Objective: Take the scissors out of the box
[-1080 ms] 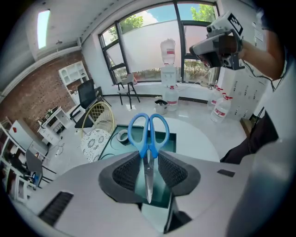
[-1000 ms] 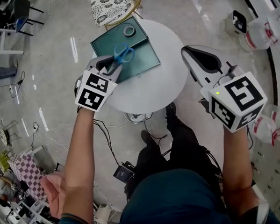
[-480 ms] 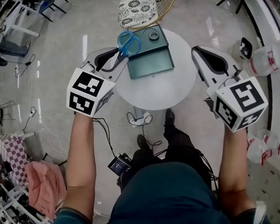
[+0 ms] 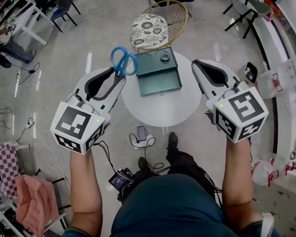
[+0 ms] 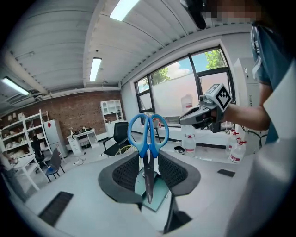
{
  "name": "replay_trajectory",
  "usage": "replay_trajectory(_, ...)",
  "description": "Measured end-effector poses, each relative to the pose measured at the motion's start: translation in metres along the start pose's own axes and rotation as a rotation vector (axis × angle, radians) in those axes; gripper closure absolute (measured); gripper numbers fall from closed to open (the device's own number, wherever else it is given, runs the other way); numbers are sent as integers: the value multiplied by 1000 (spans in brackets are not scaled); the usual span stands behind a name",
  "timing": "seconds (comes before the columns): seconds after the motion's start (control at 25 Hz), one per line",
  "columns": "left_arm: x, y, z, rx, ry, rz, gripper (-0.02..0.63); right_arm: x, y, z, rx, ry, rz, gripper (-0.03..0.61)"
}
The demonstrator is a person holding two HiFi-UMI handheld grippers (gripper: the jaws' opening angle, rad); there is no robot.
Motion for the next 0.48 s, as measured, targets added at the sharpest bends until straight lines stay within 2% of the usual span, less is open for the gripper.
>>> replay_trajectory(0.24, 29, 19, -54, 29, 67, -22, 468, 28, -17, -23, 15, 26, -16, 541)
replay_trajectory(0.48, 46, 28, -82, 32, 99, -1, 468, 47, -31, -37, 11, 38, -35, 541)
Point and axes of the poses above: the fingertips, and each gripper's own axes: z forward along the fingers, y to its right, x out of its top, the point moved 1 cm from there along -z, backward along the fingers, and after that the axes turned 6 degrees about -z, right-handed, at the moved point
